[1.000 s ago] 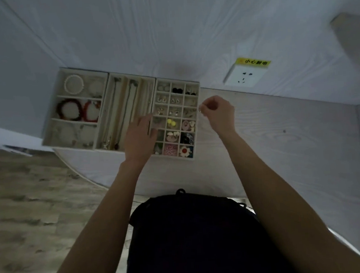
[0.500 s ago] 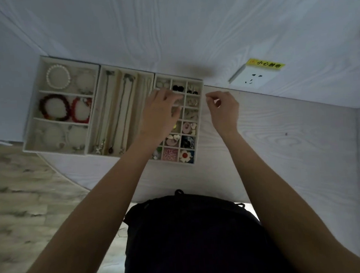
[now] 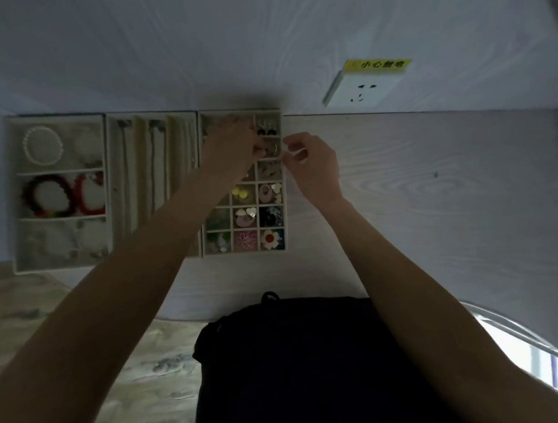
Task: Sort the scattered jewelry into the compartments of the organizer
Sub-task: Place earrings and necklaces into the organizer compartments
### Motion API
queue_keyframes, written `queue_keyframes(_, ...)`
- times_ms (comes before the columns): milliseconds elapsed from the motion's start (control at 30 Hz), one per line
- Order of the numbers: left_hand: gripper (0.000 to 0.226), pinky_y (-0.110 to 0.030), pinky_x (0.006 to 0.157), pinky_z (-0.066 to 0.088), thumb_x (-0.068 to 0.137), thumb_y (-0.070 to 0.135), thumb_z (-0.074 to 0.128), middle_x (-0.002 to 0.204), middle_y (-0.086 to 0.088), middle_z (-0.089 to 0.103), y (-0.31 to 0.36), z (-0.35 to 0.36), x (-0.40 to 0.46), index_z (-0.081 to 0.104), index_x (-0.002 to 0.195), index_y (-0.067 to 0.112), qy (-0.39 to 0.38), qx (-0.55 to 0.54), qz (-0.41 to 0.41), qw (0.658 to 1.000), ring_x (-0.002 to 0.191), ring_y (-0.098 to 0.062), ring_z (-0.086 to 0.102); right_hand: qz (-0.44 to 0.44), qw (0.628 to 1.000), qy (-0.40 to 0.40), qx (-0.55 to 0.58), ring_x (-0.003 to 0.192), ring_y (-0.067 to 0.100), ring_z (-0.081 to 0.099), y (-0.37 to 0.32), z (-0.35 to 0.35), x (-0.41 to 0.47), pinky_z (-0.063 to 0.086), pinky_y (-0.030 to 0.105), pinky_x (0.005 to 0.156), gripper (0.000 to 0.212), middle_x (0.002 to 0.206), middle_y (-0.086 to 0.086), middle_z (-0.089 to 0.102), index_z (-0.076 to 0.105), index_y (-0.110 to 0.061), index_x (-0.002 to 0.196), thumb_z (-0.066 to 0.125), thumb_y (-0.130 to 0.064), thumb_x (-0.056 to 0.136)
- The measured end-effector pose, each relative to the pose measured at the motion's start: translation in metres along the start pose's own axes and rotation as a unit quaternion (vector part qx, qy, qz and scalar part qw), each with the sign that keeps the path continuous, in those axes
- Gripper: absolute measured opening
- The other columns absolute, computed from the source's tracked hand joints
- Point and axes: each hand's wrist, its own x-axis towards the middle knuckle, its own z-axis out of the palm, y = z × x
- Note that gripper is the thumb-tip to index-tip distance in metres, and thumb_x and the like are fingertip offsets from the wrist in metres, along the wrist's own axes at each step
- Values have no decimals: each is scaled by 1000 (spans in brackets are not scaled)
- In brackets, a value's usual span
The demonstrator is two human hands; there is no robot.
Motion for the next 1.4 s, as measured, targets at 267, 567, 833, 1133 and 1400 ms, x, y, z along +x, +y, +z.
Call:
queue_keyframes(267, 27, -35, 74, 44, 88, 39, 60, 101, -9, 66, 0, -6, 9, 72, 105, 21, -6, 28, 31, 999, 100, -29, 56, 13, 1000, -4, -1, 79, 12, 56, 1, 3, 0, 41, 20, 72, 21, 100, 5, 64, 64, -13, 106, 65, -17, 86)
queue_keyframes(567, 33, -32, 68, 40, 88, 46, 58, 90, -9, 67, 4, 2, 6, 73, 102, 21, 37, 29, -14, 999, 94, -26, 59, 19, 1000, -3, 1, 79, 11, 54, 0, 4, 0, 42, 21, 72, 21, 100, 3, 63, 64, -13, 106, 65, -17, 85)
queue_keyframes(833, 31, -32, 67, 37, 89, 42, 57, 90, -10, 66, 5, 2, 9, 73, 98, 18, 38, 35, -23, 998, 96, -27, 55, 20, 1000, -3, 3, 83, 14, 57, 0, 3, -1, 47, 26, 76, 22, 102, 4, 64, 65, -13, 107, 64, -16, 85)
queue_keyframes(1133, 28, -34, 67, 40, 89, 36, 60, 90, -10, 65, 9, 1, 9, 72, 98, 13, 32, 102, -29, 994, 97, -26, 56, 19, 1000, -8, 2, 81, 10, 55, 0, 3, 0, 46, 23, 74, 23, 103, 2, 64, 64, -14, 108, 64, -16, 85)
queue_keyframes(1400, 13, -31, 60, 35, 86, 20, 64, 84, -9, 66, 15, 1, 13, 69, 86, 8, 40, 172, 8, 984, 88, -25, 59, 22, 1000, -11, 6, 81, 8, 54, 1, 2, 0, 43, 21, 72, 23, 102, 1, 64, 65, -15, 108, 64, -16, 85)
